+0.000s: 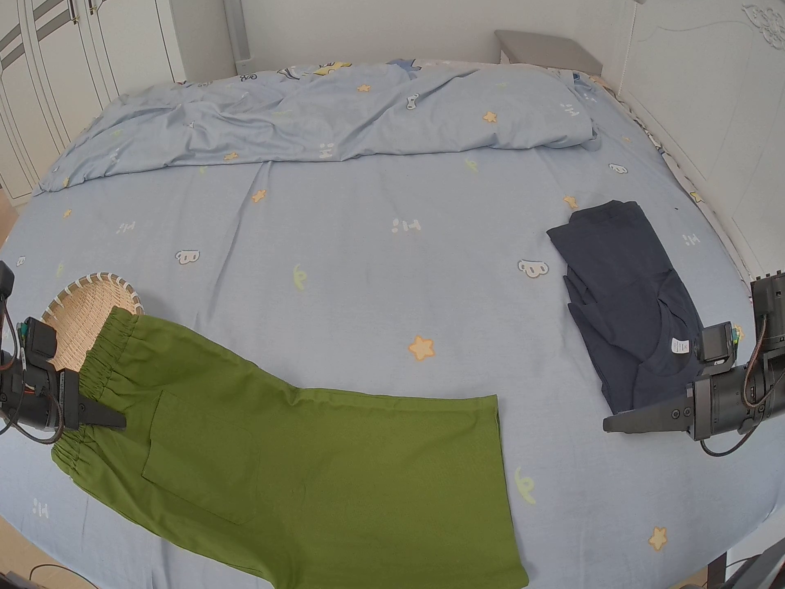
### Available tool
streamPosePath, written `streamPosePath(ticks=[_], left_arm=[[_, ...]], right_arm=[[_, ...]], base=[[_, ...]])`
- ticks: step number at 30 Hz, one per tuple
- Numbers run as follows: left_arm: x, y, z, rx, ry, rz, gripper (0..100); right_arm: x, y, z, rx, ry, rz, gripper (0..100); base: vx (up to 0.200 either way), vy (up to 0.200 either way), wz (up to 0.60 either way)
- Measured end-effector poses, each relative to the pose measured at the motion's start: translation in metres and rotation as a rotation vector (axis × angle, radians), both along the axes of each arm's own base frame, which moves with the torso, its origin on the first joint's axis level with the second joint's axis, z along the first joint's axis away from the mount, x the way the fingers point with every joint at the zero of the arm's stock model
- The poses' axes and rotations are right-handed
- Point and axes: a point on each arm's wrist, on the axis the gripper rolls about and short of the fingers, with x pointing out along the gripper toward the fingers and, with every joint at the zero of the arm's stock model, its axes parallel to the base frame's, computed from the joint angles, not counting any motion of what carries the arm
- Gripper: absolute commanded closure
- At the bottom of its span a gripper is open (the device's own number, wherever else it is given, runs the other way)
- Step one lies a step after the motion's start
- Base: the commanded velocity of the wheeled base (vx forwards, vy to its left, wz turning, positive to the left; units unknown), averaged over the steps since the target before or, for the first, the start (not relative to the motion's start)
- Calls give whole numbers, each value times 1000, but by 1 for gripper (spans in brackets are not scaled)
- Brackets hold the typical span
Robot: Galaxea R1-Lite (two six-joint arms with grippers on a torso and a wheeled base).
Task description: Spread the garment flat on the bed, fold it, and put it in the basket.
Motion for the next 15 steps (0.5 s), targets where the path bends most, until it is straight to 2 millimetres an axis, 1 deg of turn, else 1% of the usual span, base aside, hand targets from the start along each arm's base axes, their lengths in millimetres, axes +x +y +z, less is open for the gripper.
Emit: streamPosePath(ticks=[7, 15], left_arm=[[-4, -36, 18, 89, -13, -61, 100], [-11, -83, 37, 99, -50, -141, 100]], right_arm=[[-1, 0, 1, 1, -5, 1, 0], [-2, 0, 0, 0, -3, 1, 0]], base=[[0, 0, 0], [0, 0, 0]])
